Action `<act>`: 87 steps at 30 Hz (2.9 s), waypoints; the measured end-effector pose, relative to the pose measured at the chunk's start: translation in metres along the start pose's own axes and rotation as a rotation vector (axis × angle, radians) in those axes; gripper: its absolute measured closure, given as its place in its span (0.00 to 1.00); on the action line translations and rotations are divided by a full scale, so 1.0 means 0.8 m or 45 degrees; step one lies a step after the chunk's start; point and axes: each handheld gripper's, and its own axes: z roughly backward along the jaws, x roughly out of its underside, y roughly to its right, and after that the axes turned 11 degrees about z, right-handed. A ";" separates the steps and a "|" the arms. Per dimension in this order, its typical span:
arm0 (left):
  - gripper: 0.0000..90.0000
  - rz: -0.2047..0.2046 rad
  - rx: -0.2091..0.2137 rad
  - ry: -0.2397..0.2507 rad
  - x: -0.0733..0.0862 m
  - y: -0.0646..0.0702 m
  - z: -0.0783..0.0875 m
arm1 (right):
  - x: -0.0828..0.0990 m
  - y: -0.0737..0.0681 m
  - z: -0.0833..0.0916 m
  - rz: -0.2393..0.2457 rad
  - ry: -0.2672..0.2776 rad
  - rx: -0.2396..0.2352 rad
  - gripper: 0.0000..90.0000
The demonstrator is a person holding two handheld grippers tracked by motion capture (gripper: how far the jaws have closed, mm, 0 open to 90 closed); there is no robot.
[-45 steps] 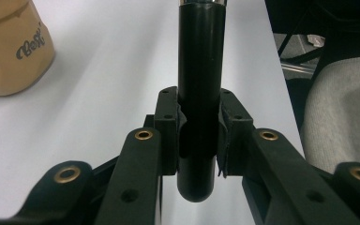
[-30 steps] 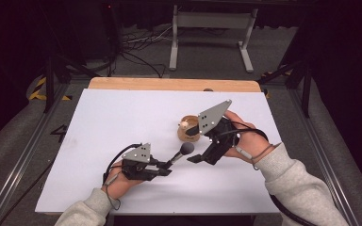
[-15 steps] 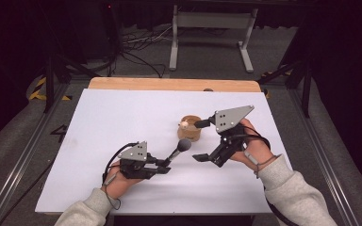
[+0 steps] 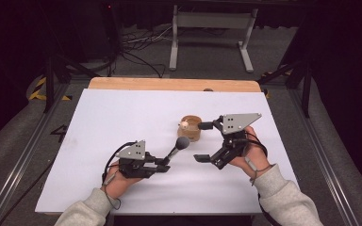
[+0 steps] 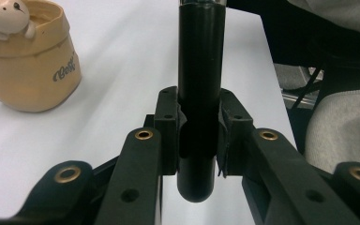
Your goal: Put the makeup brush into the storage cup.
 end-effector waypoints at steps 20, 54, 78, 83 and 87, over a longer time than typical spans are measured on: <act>0.83 -0.001 -0.015 0.029 0.000 0.001 0.001 | 0.022 -0.018 -0.024 -0.125 0.172 0.066 0.00; 0.82 -0.018 -0.037 0.043 0.001 0.003 0.001 | 0.015 -0.029 -0.072 -0.144 0.158 0.073 0.41; 0.82 -0.059 -0.040 0.083 0.002 0.003 0.005 | 0.015 -0.023 -0.075 -0.195 0.210 -0.068 0.79; 0.45 -0.018 -0.066 0.145 -0.001 0.001 0.010 | 0.009 -0.022 -0.074 -0.189 0.195 -0.081 0.79; 0.34 0.003 -0.085 0.194 -0.001 -0.002 0.018 | 0.004 -0.020 -0.072 -0.184 0.198 -0.079 0.79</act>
